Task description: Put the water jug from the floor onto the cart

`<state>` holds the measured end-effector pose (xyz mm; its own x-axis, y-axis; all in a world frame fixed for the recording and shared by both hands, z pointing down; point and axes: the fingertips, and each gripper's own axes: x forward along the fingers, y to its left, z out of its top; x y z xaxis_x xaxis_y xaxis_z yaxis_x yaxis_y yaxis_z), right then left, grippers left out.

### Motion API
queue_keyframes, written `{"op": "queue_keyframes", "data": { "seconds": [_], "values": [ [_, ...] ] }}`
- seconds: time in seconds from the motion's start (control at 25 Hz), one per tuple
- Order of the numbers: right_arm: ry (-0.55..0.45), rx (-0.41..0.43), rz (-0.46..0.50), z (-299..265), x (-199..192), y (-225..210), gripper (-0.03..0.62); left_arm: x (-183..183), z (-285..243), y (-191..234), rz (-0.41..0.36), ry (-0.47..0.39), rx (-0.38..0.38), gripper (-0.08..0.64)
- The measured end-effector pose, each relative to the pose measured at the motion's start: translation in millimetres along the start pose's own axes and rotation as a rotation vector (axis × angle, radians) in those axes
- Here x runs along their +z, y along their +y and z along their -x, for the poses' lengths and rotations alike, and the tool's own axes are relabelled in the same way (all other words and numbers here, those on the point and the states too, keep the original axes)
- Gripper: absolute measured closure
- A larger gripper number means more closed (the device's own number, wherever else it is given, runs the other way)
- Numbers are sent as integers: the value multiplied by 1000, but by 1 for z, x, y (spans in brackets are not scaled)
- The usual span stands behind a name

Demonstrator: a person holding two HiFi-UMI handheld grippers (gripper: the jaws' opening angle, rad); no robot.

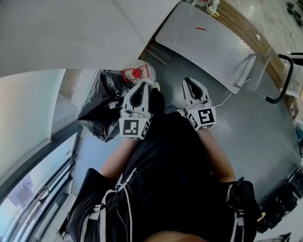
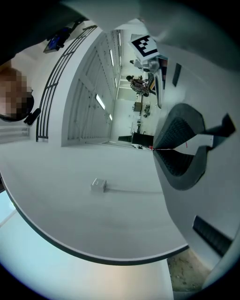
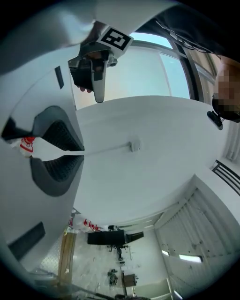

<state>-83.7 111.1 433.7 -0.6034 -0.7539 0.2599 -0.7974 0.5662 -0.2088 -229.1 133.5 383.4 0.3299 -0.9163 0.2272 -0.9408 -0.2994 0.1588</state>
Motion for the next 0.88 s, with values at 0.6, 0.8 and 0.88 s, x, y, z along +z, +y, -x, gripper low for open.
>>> {"op": "queue_keyframes", "data": {
  "seconds": [0.6,0.8,0.88],
  "values": [
    [461,227,-110,-197,-220,46,516,3,-15,116,-19,79,61,541],
    [554,212,-142,-212,-276,49,494,-2,-27,115,-26,95,20,541],
    [588,205,-161,-219,-296,50,483,-3,-32,112,-34,88,7,541]
  ]
}}
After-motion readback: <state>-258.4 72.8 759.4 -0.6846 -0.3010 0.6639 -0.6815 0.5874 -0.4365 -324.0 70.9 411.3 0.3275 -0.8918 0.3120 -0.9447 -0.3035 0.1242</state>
